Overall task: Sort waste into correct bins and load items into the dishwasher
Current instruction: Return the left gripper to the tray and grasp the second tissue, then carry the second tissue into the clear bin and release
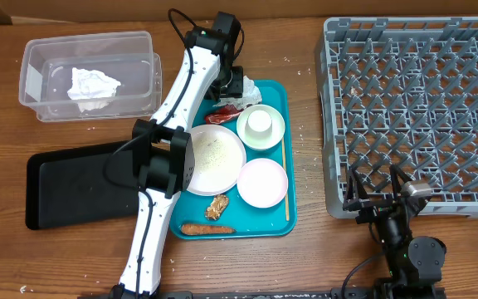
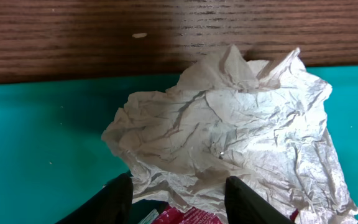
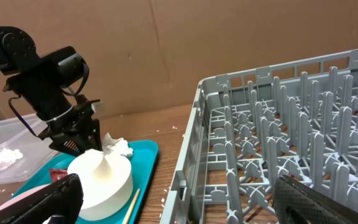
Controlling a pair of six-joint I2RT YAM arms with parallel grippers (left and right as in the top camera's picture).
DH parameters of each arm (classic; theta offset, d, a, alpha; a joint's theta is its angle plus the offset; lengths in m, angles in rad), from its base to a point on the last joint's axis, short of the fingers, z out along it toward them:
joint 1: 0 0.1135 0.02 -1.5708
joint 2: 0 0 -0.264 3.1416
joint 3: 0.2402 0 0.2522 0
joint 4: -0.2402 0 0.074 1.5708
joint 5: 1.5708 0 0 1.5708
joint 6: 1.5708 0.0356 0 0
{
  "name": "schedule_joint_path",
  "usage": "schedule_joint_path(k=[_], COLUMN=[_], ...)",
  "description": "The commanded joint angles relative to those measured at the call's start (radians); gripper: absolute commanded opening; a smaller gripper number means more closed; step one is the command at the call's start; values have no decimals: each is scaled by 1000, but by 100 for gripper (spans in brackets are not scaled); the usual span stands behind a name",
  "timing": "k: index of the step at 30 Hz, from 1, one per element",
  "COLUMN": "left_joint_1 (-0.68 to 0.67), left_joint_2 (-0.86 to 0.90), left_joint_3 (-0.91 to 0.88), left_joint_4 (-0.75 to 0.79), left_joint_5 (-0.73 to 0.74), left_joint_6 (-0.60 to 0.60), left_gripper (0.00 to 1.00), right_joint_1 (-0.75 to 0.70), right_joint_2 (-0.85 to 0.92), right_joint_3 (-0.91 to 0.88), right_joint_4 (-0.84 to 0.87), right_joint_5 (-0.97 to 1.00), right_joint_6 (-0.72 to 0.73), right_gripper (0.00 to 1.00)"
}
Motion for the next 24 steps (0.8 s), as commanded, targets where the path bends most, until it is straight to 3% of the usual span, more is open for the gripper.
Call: schedule_joint_path(k=[1, 9, 12, 16, 20, 24], left_joint_1=[-8, -8, -5, -5, -5, -5], left_joint_2=[20, 20, 19, 13, -4, -40], left_joint_3=[-20, -70, -64, -47, -5, 28], left_joint_4=[3, 26, 25, 5, -28, -48], left_joint_5=[-15, -26, -29, -28, -29, -29], left_joint_6=[-21, -20, -20, -20, -19, -17], left_gripper=[51, 48, 38, 15, 6, 4], right_joint_1=[-3, -3, -3, -3, -3, -3], right_joint_2=[-7, -7, -7, -7, -7, -7], right_joint_3=[-11, -11, -11, -11, -11, -11], right_joint_4=[5, 5, 5, 5, 5, 5], right_joint_5=[7, 7, 7, 7, 7, 7], right_joint_6=[-1, -1, -1, -1, -1, -1], right_gripper=[100, 100, 100, 100, 100, 100])
